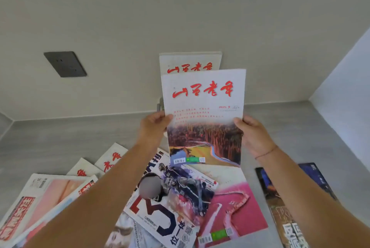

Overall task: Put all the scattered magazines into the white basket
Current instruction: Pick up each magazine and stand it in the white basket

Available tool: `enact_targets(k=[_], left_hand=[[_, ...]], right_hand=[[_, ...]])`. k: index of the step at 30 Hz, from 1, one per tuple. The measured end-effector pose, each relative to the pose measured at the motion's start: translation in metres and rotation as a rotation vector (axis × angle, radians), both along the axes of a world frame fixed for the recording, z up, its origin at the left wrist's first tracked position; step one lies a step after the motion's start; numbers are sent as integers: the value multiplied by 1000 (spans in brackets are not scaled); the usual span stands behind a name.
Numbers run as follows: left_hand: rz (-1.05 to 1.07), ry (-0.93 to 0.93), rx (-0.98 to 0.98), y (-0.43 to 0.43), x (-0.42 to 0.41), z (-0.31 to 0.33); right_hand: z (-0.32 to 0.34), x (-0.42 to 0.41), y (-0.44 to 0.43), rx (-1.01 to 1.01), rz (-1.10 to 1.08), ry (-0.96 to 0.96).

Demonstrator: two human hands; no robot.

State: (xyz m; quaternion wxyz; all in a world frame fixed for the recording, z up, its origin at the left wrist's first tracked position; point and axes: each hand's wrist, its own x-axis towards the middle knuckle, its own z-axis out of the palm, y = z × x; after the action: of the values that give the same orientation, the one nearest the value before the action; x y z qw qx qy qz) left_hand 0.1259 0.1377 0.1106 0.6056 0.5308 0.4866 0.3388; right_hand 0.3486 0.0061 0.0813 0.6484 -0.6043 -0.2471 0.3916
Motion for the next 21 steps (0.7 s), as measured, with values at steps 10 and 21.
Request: enact_targets(k=[10, 21], left_hand=[[86, -45, 209, 107, 45, 49], [194, 143, 62, 136, 59, -28]], right_hand=[[47, 51, 121, -26, -78, -333], [-9, 52, 147, -341, -84, -547]])
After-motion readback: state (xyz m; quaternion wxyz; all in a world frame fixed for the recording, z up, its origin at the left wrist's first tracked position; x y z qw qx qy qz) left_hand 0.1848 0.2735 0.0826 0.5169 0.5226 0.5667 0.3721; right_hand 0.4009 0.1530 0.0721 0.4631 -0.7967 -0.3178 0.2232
